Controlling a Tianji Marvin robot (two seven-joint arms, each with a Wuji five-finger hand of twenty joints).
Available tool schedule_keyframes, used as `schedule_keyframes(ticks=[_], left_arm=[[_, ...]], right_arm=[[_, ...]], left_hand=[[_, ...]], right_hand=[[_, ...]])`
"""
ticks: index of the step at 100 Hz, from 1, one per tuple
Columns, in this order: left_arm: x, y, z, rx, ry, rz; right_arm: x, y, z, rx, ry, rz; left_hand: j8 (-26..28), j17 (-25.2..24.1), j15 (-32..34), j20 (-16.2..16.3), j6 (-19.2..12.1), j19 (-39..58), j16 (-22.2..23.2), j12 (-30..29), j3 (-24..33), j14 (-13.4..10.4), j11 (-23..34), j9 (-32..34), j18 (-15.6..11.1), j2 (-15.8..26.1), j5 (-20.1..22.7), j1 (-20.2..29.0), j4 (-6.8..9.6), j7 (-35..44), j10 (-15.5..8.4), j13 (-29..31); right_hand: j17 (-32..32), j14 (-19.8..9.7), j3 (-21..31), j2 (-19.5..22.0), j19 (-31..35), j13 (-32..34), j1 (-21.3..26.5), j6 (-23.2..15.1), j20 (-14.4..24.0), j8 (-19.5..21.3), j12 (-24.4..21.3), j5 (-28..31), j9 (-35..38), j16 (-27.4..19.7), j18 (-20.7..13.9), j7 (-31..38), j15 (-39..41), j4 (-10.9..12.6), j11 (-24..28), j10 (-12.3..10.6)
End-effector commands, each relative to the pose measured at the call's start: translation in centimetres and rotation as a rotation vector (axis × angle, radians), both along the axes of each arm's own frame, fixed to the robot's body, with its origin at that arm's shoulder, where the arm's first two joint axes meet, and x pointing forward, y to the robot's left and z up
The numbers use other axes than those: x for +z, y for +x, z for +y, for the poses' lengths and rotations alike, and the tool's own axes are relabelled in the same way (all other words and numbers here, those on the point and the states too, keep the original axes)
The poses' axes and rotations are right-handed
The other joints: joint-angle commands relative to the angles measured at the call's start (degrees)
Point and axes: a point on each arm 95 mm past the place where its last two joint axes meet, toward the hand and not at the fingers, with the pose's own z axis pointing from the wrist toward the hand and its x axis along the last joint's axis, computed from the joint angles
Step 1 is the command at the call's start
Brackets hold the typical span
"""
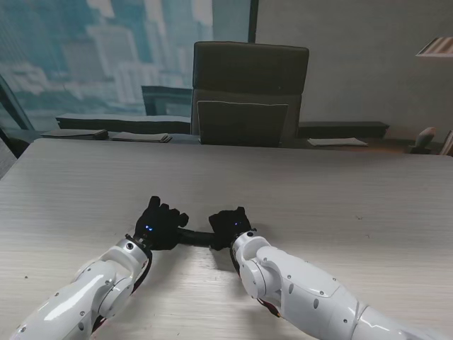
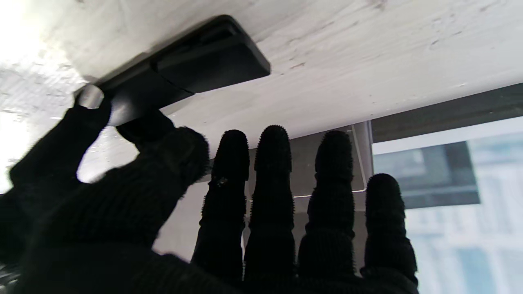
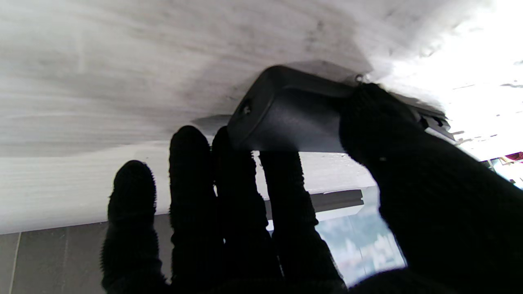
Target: Install the batteries into the remote control and close the cover
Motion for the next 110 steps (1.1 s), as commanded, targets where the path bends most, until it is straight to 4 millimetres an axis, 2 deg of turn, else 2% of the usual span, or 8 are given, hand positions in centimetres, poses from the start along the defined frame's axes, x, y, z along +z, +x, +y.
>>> schedule_keyframes(ticks=[1, 30, 57, 80, 93, 110], left_arm=[[0.0, 0.3, 0.3, 0.038, -0.004, 0.019], [-0.1, 1.2, 1.4, 0.159, -0.044, 0.036], [-0.9, 2.0, 1.9, 0.240, -0.102, 0.130], [-1.5, 2.4, 2.0, 0.274, -0.147, 0.201], [-1.8, 2.5, 1.9, 0.278, -0.133, 0.224], [-2.2, 2.6, 1.8, 0.281, -0.123, 0.247]], right_arm=[[-2.9, -1.4, -0.8, -0.004, -0.045, 0.080], [-2.9, -1.4, -0.8, -0.005, -0.045, 0.081], [-2.9, -1.4, -0.8, -0.004, -0.046, 0.083], [-2.9, -1.4, -0.9, -0.004, -0.047, 0.084], [-2.9, -1.4, -0.9, -0.004, -0.047, 0.084], [-2.9, -1.4, -0.9, -0.004, -0.049, 0.088]], left_hand=[[0.88, -0.57, 0.53, 0.02, 0.22, 0.62, 0.27, -0.23, -1.75, 1.94, 1.61, -0.36, 1.13, 2.20, 1.91, -1.46, 2.06, 0.78, 1.09, -0.93], [2.51, 2.21, 6.47, 2.59, 0.15, 5.44, 3.02, 2.59, -6.63, 4.42, 7.01, 5.73, 2.40, 7.06, 7.84, -5.74, 4.09, 7.75, 1.88, 3.06], [4.13, 2.67, 8.80, 3.41, 1.87, 6.57, 3.81, 3.29, -9.07, 6.12, 8.83, 8.94, 3.10, 12.53, 12.53, -10.45, 6.06, 9.26, 2.77, 4.51], [6.63, 2.78, 9.74, 3.66, 1.35, 6.75, 4.00, 3.64, -9.28, 6.39, 9.94, 10.56, 3.25, 11.31, 14.35, -10.41, 6.29, 10.53, 2.40, 5.22], [6.93, 2.75, 9.55, 3.67, 1.23, 6.63, 3.84, 3.56, -8.71, 5.98, 9.77, 9.98, 3.06, 9.13, 13.45, -9.97, 5.58, 10.07, 2.16, 4.95], [6.76, 2.63, 9.31, 3.56, 1.18, 6.31, 3.70, 3.52, -8.30, 5.77, 9.66, 9.62, 2.84, 8.62, 13.02, -9.92, 4.96, 9.90, 2.10, 4.76]], right_hand=[[-0.12, 0.14, 4.04, 3.71, 2.00, 0.84, 10.94, -6.88, -0.23, -0.33, -0.11, 4.47, 2.14, 0.90, 1.10, 1.36, 0.88, 3.32, 2.43, 0.03], [-0.13, 0.20, 4.03, 3.70, 2.00, 0.86, 10.92, -6.84, -0.23, -0.31, -0.11, 4.48, 2.13, 0.90, 1.13, 1.37, 0.87, 3.33, 2.42, 0.07], [-0.11, 0.26, 4.04, 3.75, 2.02, 0.81, 10.91, -6.85, -0.24, -0.30, -0.12, 4.47, 2.10, 0.89, 1.11, 1.37, 0.83, 3.33, 2.41, 0.06], [-0.14, 0.21, 4.02, 3.75, 2.01, 0.81, 10.90, -6.85, -0.25, -0.25, -0.12, 4.43, 2.11, 0.90, 1.13, 1.39, 0.85, 3.34, 2.42, 0.09], [-0.11, 0.16, 4.06, 3.76, 2.04, 0.78, 10.96, -6.80, -0.24, -0.25, -0.12, 4.44, 2.13, 0.89, 1.10, 1.39, 0.83, 3.36, 2.42, 0.07], [-0.07, 0.15, 4.04, 3.76, 2.07, 0.79, 10.93, -6.81, -0.24, -0.25, -0.11, 4.44, 2.11, 0.90, 1.09, 1.39, 0.85, 3.35, 2.43, 0.09]])
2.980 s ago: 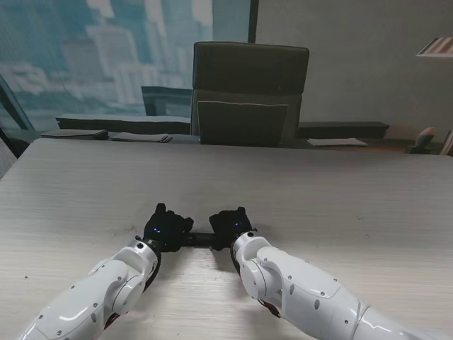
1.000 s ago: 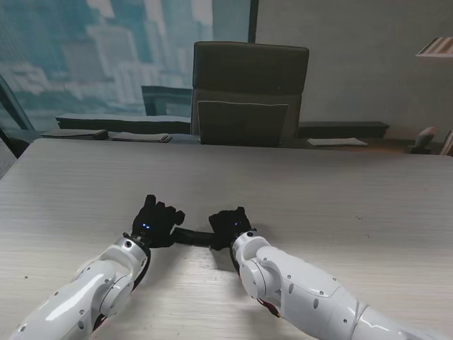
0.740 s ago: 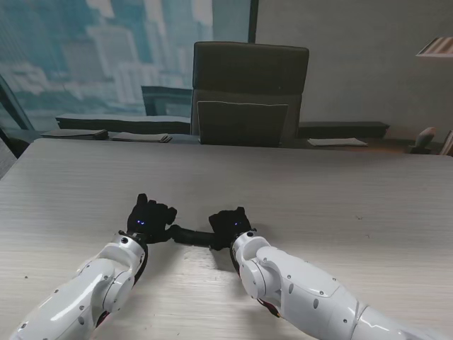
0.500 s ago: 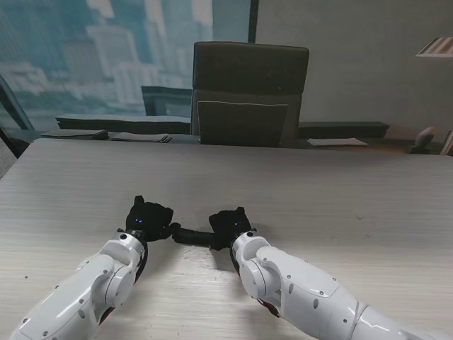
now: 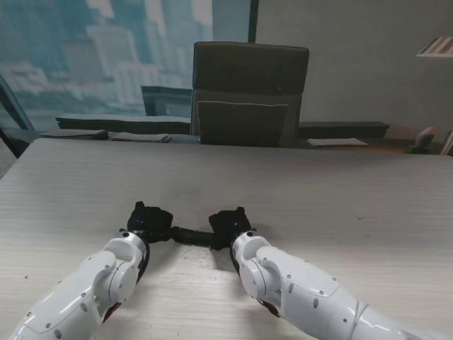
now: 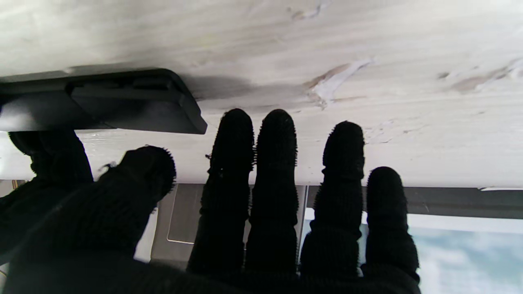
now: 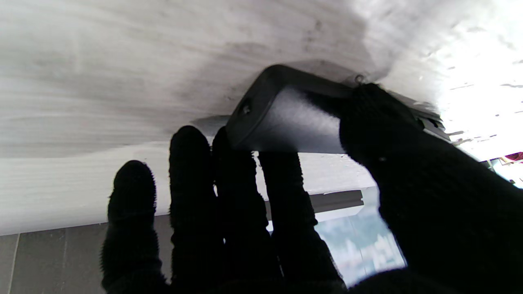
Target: Install the batteries into the remote control and close the cover
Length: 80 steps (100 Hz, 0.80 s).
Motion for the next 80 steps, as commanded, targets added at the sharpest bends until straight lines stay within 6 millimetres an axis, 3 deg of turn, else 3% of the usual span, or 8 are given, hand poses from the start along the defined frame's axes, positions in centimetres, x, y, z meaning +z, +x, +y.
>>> schedule_keyframes(ticks=[1, 56, 80], left_arm=[[-0.4, 0.0, -0.1, 0.005, 0.003, 0.026], [-1.6, 0.7, -0.8, 0.001, 0.033, 0.058], [-2.0, 0.6, -1.1, -0.018, 0.064, 0.076]], right_arm=[[-2.9, -1.4, -1.0, -0.004, -0.050, 0.084], [-2.8, -1.3, -1.0, -0.005, -0.052, 0.082], [-2.9, -1.4, -1.0, -0.008, -0.053, 0.082]], left_hand=[[0.75, -0.25, 0.63, 1.36, 0.01, 1.44, 0.19, 0.92, 0.55, 1.16, 1.18, 0.09, 1.48, -0.73, 0.63, -1.27, -0.01, 0.66, 0.55, 0.67], [-0.96, -0.35, 0.43, 1.21, -1.19, 1.13, 0.09, 0.95, 1.57, 0.51, 1.38, -0.51, 1.25, -2.63, -0.67, 0.45, -1.71, 1.68, -0.06, 0.61], [-2.29, -0.26, 0.36, 1.21, -2.36, 1.17, -0.01, 0.96, 2.15, 0.04, 1.55, -0.61, 1.11, -5.66, -1.69, 2.48, -2.72, 3.18, -0.56, 0.85]], right_hand=[[-0.07, 0.15, 4.03, 3.78, 2.05, 0.77, 10.88, -7.34, -0.24, -0.42, -0.12, 4.41, 1.93, 0.90, 1.08, 1.14, 0.85, 3.34, 2.39, 0.06], [-0.15, 0.20, 4.04, 3.80, 1.99, 0.76, 10.91, -7.40, -0.27, -0.40, -0.13, 4.40, 1.91, 0.91, 1.17, 1.14, 0.84, 3.37, 2.38, 0.08], [-0.18, 0.16, 4.04, 3.78, 1.98, 0.75, 10.87, -7.45, -0.29, -0.39, -0.13, 4.35, 1.89, 0.93, 1.17, 1.14, 0.87, 3.37, 2.40, 0.09]])
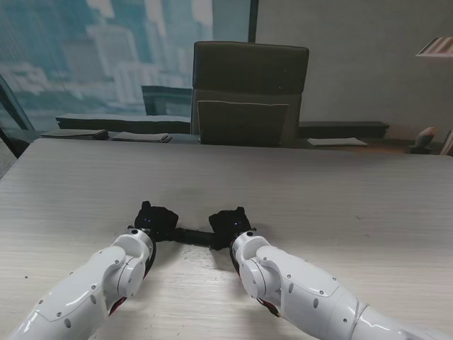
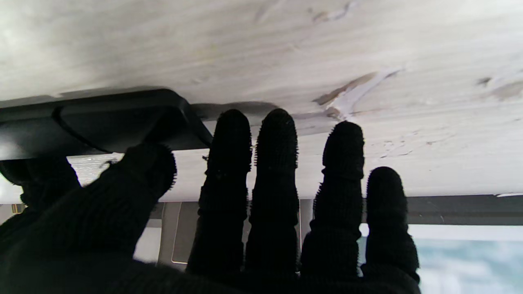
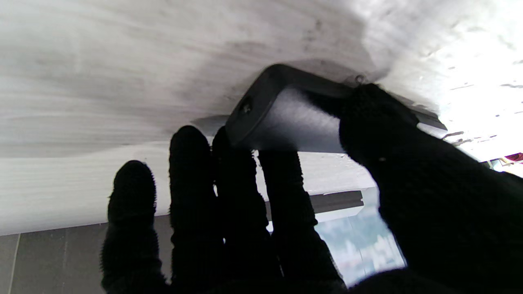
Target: Install the batteries into the remote control and close the cover
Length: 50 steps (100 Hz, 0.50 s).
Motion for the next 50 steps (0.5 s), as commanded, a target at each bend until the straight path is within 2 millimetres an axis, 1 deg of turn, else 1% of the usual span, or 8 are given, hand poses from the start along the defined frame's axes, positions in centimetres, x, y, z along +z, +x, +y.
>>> schedule_keyframes(ticks=[1, 27, 32, 34, 39, 50], left_arm=[[-1.1, -0.6, 0.1, 0.003, 0.012, 0.042], [-1.2, -0.8, -0.3, -0.007, 0.011, 0.059], [-1.2, -0.8, -0.5, -0.013, 0.006, 0.064], [-1.2, -0.8, -0.6, -0.016, 0.004, 0.066], [-1.3, -0.9, -0.9, -0.024, 0.000, 0.073], [-1.4, -1.0, -1.5, -0.047, -0.003, 0.091]], right_arm=[[-2.9, -1.4, -1.0, -0.008, -0.051, 0.081], [-2.9, -1.4, -1.1, -0.011, -0.050, 0.081], [-2.9, -1.5, -1.0, -0.011, -0.050, 0.080], [-2.9, -1.5, -1.0, -0.010, -0.050, 0.080], [-2.9, -1.4, -1.0, -0.010, -0.050, 0.080], [-2.9, -1.4, -1.0, -0.008, -0.049, 0.081]], left_hand=[[-1.24, -0.26, 0.36, 1.21, -1.02, 1.17, -0.02, -1.07, 0.91, 0.05, -1.99, -1.03, 1.11, -3.75, -1.57, 1.87, -0.97, 0.92, -0.81, 0.87], [-2.23, -0.26, 0.75, 1.20, -1.09, 1.17, 0.10, -1.04, 1.91, 0.43, -1.56, 0.06, 1.11, -3.86, -0.70, 3.44, -0.73, 2.03, -0.50, 1.52], [-2.67, -0.26, 0.81, 1.20, -1.21, 1.17, 0.09, -1.10, 2.27, 0.51, -1.57, 0.39, 1.11, -4.43, -0.42, 4.65, -0.73, 2.19, -0.38, 1.69], [-3.48, -0.26, 0.81, 1.20, -1.38, 1.17, 0.04, -1.21, 1.84, 0.52, -1.65, 0.53, 1.11, -4.52, -0.34, 5.48, -1.09, 2.75, -0.35, 1.74], [-4.43, -0.26, 0.84, 1.20, -1.80, 1.17, -0.01, -1.31, 1.71, 0.51, -1.65, 0.78, 1.11, -5.31, -0.30, 7.18, -1.27, 3.37, -0.38, 1.87], [-5.10, 0.12, 1.04, 1.23, -1.80, 1.30, -0.01, -1.32, 1.94, 0.46, -1.51, 1.19, 0.96, -6.54, -0.21, 8.99, -1.25, 3.82, -0.49, 2.33]], right_hand=[[-0.18, 0.17, 4.06, 3.68, 1.96, 0.80, 10.89, -7.48, -0.28, -0.39, -0.13, 4.34, 1.56, 0.94, 1.17, 1.13, 0.90, 3.38, 2.39, 0.17], [-0.13, 0.12, 4.08, 3.72, 2.02, 0.68, 10.94, -7.41, -0.26, -0.39, -0.13, 4.36, 1.56, 0.92, 1.11, 1.15, 0.84, 3.39, 2.40, 0.14], [-0.13, 0.22, 4.09, 3.72, 2.02, 0.76, 11.01, -7.40, -0.26, -0.38, -0.14, 4.38, 1.57, 0.94, 1.11, 1.17, 0.88, 3.39, 2.38, 0.19], [-0.13, 0.20, 4.08, 3.74, 2.02, 0.74, 11.00, -7.39, -0.26, -0.37, -0.14, 4.39, 1.57, 0.93, 1.11, 1.18, 0.88, 3.38, 2.38, 0.18], [-0.13, 0.19, 4.11, 3.74, 2.02, 0.77, 11.12, -7.31, -0.26, -0.38, -0.14, 4.42, 1.62, 0.93, 1.11, 1.18, 0.88, 3.37, 2.39, 0.21], [-0.13, 0.31, 4.39, 3.49, 2.02, 0.84, 11.69, -6.80, -0.26, -0.34, -0.19, 4.85, 2.03, 0.91, 1.11, 1.33, 0.83, 3.38, 2.41, 0.27]])
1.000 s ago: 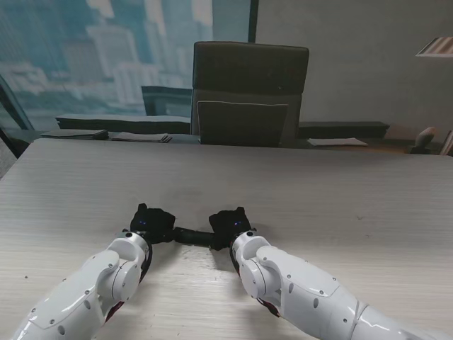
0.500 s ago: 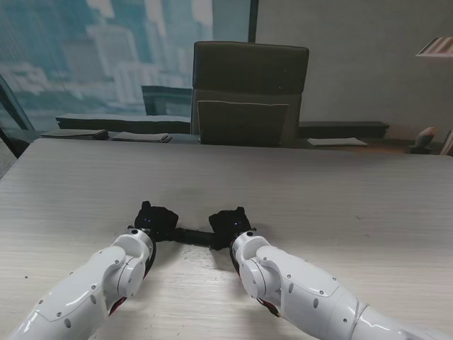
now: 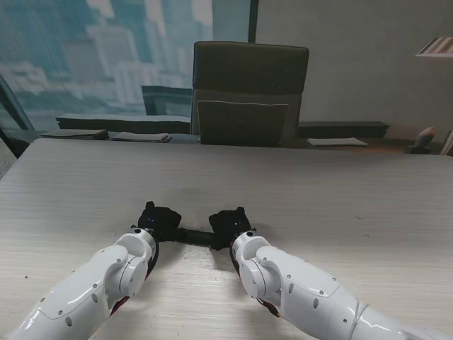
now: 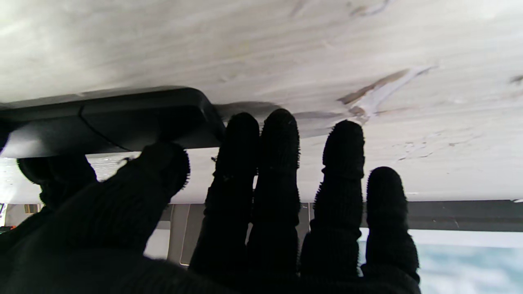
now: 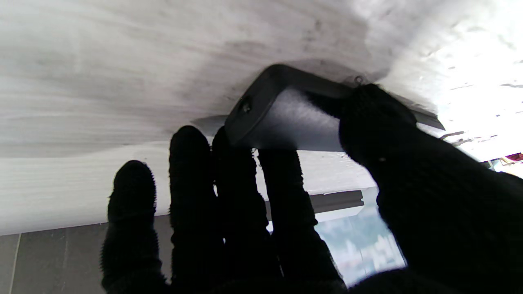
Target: Install the batteries into the remote control and close the cover
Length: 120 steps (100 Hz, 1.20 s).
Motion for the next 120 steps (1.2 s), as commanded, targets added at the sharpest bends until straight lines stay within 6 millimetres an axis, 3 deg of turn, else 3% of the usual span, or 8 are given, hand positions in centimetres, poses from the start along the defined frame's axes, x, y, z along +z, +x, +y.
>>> schedule_keyframes(ticks=[1, 53, 62, 66, 112, 120], left_arm=[[-1.5, -1.0, -0.7, -0.024, 0.006, 0.071], [-1.6, -1.5, -3.0, -0.060, -0.086, 0.097], [-1.3, -1.4, -2.7, -0.058, -0.080, 0.088], [-1.1, -1.4, -2.6, -0.054, -0.079, 0.083], [1.2, -1.1, -0.1, 0.015, -0.073, -0.041], [1.4, -0.9, 0.5, 0.034, -0.071, -0.058]], right_arm=[[-2.9, -1.4, -1.0, -0.006, -0.050, 0.082], [-2.9, -1.2, -0.7, 0.025, -0.047, 0.082], [-2.9, -1.2, -0.7, 0.018, -0.044, 0.080], [-2.9, -1.2, -0.7, 0.011, -0.040, 0.078], [-2.3, -1.1, -1.3, -0.002, -0.040, 0.048], [-2.2, -1.0, -1.3, 0.004, -0.039, 0.046]], left_hand=[[-1.54, 0.23, 1.09, 1.24, -6.07, 1.34, 0.01, -1.31, 0.42, 0.44, -1.25, 1.24, 0.93, -6.53, 0.57, 5.45, -0.24, 1.06, -1.29, 1.76], [-2.84, -0.04, 1.12, 1.17, -5.12, 1.13, -0.02, -1.32, -0.93, 0.32, -1.31, 0.67, 0.70, -5.03, -0.15, 6.78, -1.09, 1.20, -0.89, 1.20], [-2.99, -0.34, 0.75, 1.07, -4.82, 0.90, -0.15, -1.46, -1.56, 0.29, -1.75, -0.02, 0.60, -3.46, -0.43, 5.00, -0.67, 0.34, -0.91, 0.66], [-2.39, -0.54, 0.43, 0.92, -4.43, 0.63, -0.21, -1.45, -1.81, 0.31, -2.01, -0.51, 0.51, -2.89, -0.61, 3.85, 0.37, -0.85, -0.86, 0.21], [-1.00, -1.02, -0.41, 0.65, -3.44, 0.15, -0.29, -1.44, -2.75, 0.44, -2.80, -1.74, 0.69, -0.02, -0.86, -0.27, 1.59, -3.62, -0.58, -0.81], [0.00, -1.03, -0.56, 0.60, -2.99, 0.12, -0.22, -1.36, -2.59, 0.44, -2.98, -1.96, 0.81, 0.77, -0.76, -2.28, 2.39, -4.57, -0.68, -0.98]], right_hand=[[-0.13, 0.31, 4.43, 3.45, 2.01, 0.85, 11.75, -6.76, -0.26, -0.34, -0.20, 4.87, 2.01, 0.90, 1.11, 1.32, 0.83, 3.39, 2.41, 0.31], [0.31, -0.08, 6.38, 2.33, 1.97, 1.58, 12.40, -5.72, -0.24, 0.06, -0.39, 6.29, 3.74, 0.70, 1.37, 1.50, 0.71, 2.71, 2.08, -0.07], [0.28, -0.21, 5.93, 2.43, 2.06, 1.51, 11.67, -6.26, -0.17, 0.05, -0.25, 5.76, 3.31, 0.71, 1.26, 1.25, 0.77, 2.67, 2.12, -0.18], [0.25, -0.18, 5.75, 2.50, 2.13, 1.32, 11.48, -6.52, -0.12, 0.00, -0.19, 5.55, 3.03, 0.72, 1.17, 1.11, 0.75, 2.75, 2.13, -0.17], [-0.93, -0.46, 4.26, 0.54, 1.14, -0.92, 9.46, -6.88, -0.47, -0.87, -0.20, 2.71, -0.02, 0.50, 1.05, -0.33, -0.39, 2.83, 1.47, -0.13], [-0.92, -0.51, 3.92, -0.54, 1.17, -1.09, 7.77, -6.87, -0.45, -0.98, 0.27, 2.13, -0.61, 0.53, 1.03, -0.54, -0.53, 2.78, 1.65, -0.20]])
